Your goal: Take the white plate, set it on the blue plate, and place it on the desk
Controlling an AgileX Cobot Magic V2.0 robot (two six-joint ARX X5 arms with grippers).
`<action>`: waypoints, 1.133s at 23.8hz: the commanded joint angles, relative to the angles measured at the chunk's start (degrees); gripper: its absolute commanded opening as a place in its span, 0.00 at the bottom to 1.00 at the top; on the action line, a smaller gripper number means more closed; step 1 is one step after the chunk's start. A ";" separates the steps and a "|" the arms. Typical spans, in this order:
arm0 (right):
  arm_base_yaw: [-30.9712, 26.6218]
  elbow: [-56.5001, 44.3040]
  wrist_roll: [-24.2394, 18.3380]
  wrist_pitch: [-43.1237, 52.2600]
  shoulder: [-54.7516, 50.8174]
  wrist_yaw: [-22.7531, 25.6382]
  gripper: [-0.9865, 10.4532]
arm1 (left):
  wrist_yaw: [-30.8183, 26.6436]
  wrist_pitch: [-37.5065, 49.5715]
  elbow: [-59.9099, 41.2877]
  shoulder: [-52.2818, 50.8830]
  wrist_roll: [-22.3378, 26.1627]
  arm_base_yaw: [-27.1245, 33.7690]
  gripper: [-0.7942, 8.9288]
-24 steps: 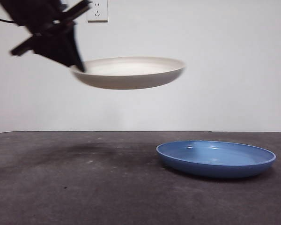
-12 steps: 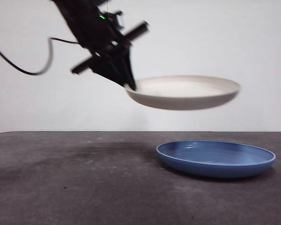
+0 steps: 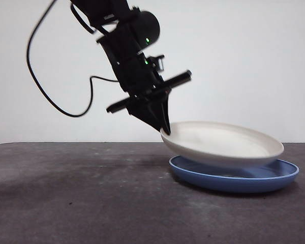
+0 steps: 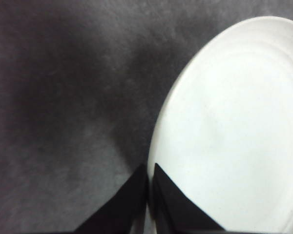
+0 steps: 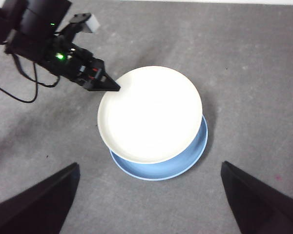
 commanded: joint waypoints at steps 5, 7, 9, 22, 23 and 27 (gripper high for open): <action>0.15 1.16 0.57 0.24 0.15 0.28 0.49 | 0.09 0.13 2.19 3.80 -0.22 -1.70 0.09; 0.15 1.16 0.57 0.24 0.15 0.31 0.49 | 0.09 -0.04 2.19 4.31 0.37 -2.08 0.09; 0.15 1.16 0.57 0.15 0.15 1.20 0.49 | 0.09 -0.33 2.19 4.61 1.40 -2.36 0.09; 0.15 1.14 0.55 -1.07 0.17 1.75 0.49 | 0.13 -2.29 2.29 1.70 2.16 -3.04 0.41; 0.15 1.14 0.55 -1.07 0.17 1.75 0.49 | 0.13 -2.47 2.29 0.00 2.58 -2.89 0.41; 0.15 1.09 0.22 -1.09 0.20 1.77 0.49 | 0.11 -3.34 2.29 -9.20 4.83 -2.21 0.41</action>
